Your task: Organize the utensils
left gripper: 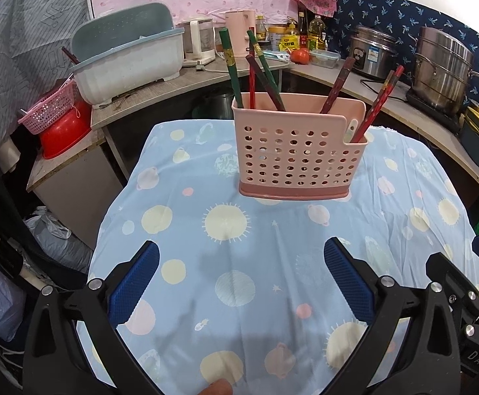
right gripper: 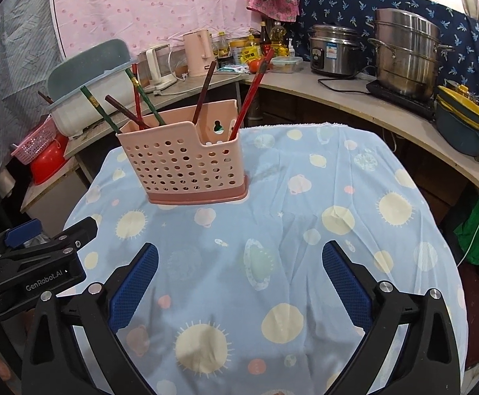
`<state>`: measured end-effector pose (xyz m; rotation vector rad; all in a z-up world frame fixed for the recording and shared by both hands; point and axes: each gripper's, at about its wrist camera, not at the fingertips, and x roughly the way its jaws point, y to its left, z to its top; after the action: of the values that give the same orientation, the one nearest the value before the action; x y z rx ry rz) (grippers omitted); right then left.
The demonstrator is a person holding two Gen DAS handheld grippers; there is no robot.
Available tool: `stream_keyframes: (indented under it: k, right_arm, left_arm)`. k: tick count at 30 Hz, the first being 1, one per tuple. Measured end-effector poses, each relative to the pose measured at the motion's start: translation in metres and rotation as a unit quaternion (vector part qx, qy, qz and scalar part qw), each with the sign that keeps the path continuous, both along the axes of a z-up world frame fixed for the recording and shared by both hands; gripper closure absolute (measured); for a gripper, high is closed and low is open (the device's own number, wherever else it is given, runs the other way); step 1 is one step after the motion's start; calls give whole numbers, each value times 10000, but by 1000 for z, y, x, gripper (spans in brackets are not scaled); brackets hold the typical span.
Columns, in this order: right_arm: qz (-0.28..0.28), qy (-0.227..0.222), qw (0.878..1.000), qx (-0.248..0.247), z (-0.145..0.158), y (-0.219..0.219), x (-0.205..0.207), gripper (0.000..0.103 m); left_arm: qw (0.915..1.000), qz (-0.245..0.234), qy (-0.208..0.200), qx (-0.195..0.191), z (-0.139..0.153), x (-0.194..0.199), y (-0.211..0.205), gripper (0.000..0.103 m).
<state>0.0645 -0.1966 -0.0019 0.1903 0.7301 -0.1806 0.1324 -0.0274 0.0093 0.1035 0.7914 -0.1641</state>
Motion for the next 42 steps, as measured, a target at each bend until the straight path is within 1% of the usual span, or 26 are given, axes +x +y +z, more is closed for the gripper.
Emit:
stream_keyframes:
  k: [3,8,11,14,17,42]
  right_arm:
    - [-35,14,10000,-60,0,0,-1,7]
    - [-47,54,9999,100,-3,-5,0,7]
    - [-70,-13,10000,-12,-2,-4,-2,7]
    - [-92,96,9998,-132,-3,-4,0,7]
    - [-80,111,9999,-70,-5,-4,-1,7]
    - [-41,142,9998,-132,-7,4,-2,7]
  left_arm:
    - [10000,-5,23,-6,-1,-1,-1,7]
    - [10000,-28,24,4,-1,-2,-3,7]
    - [10000,-45,34,24,-3,-2,-4,7]
    - [10000,-32,53,32,-3,-2,-5,7]
    - [10000,-38,41,37,-3,-2,-5,7]
    - [9999,-42,-122,24,1,-14,-8,7]
